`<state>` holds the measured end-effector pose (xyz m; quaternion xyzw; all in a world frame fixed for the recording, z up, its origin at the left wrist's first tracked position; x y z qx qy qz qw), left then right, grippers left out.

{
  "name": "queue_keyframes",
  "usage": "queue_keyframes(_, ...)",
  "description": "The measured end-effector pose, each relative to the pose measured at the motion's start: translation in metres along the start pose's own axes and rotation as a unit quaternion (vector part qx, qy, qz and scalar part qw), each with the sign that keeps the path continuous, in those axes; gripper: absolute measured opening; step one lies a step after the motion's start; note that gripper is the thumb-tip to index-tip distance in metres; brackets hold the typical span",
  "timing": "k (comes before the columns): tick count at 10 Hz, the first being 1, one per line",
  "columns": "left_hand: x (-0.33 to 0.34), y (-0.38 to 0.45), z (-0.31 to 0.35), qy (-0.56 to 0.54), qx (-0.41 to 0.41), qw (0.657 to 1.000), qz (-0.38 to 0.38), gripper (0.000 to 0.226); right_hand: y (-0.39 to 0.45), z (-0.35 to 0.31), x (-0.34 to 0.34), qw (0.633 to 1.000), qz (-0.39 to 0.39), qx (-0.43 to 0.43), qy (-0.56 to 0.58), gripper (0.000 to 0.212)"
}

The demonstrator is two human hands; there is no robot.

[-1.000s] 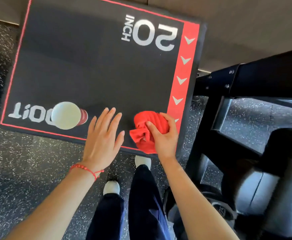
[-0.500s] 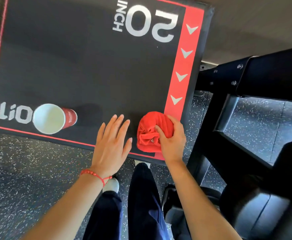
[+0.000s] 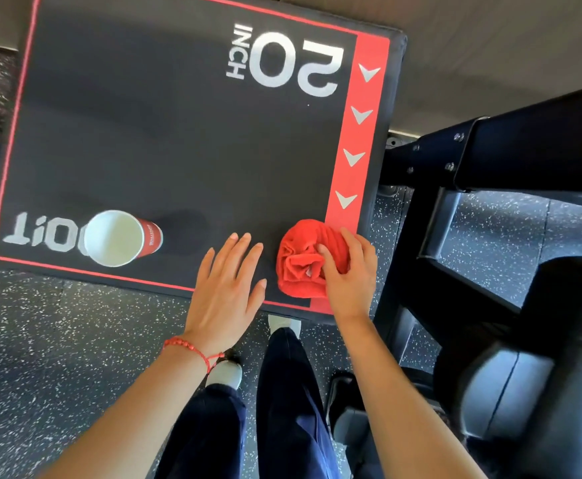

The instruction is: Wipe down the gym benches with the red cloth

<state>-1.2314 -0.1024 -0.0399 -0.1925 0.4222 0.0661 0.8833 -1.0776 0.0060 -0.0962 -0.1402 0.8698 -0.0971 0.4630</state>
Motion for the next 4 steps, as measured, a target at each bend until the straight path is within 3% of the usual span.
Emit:
queue_keyframes(2, -0.015, -0.021, 0.012, 0.022, 0.049, 0.999, -0.008, 0.051, -0.036, -0.011, -0.018, 0.999, 0.021, 0.025, 0.010, 0.046)
queue_keyframes(4, -0.044, -0.058, 0.028, 0.038, 0.094, 0.995, 0.007, 0.050, -0.093, -0.040, -0.049, 0.997, 0.079, -0.005, 0.006, 0.043)
Point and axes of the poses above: each hand's wrist, its own y-axis towards the middle knuckle, its own x-axis out of the palm, z = x × y, the point moved 6 cm from there along y, towards the middle knuckle, and after that the axes turned 15 degrees about -y, right-handed, at the moved point
